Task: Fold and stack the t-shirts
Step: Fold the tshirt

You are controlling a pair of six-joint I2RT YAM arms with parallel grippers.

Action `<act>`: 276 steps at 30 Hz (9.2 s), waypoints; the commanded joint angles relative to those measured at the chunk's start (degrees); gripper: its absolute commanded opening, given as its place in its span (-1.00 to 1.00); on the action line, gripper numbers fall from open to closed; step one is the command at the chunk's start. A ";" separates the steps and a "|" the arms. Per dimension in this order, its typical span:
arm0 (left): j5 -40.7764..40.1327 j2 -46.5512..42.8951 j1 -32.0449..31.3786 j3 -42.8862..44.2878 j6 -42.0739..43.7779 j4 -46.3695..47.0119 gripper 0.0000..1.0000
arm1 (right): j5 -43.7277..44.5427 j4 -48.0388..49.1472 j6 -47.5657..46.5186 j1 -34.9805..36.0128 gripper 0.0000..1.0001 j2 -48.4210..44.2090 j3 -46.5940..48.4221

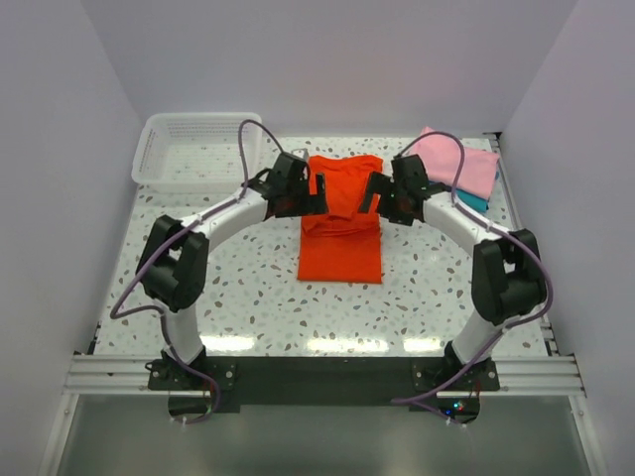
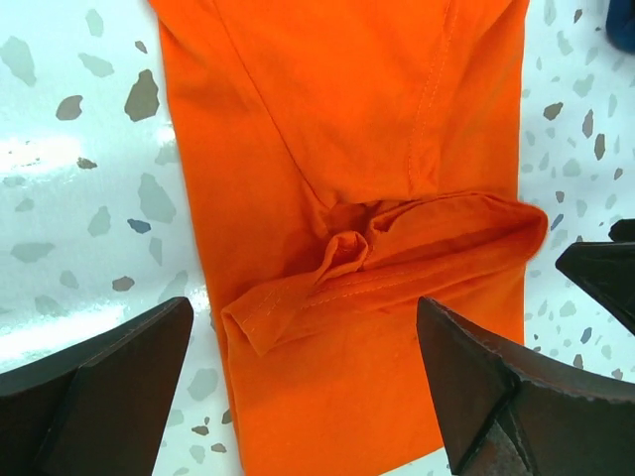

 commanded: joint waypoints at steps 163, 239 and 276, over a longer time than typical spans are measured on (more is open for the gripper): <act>9.68 -20.18 -2.24 -45.97 -11.02 27.85 -1.00 | 3.21 4.22 5.04 11.62 -0.03 -17.93 -29.98; -25.13 -40.06 -16.67 -24.18 -14.55 -1.42 -1.00 | 2.60 -16.70 -3.74 8.82 -1.00 -36.31 -7.31; -3.95 3.10 5.49 4.21 -5.05 3.50 -1.00 | -12.09 -8.61 -6.30 -6.31 -1.00 7.82 16.51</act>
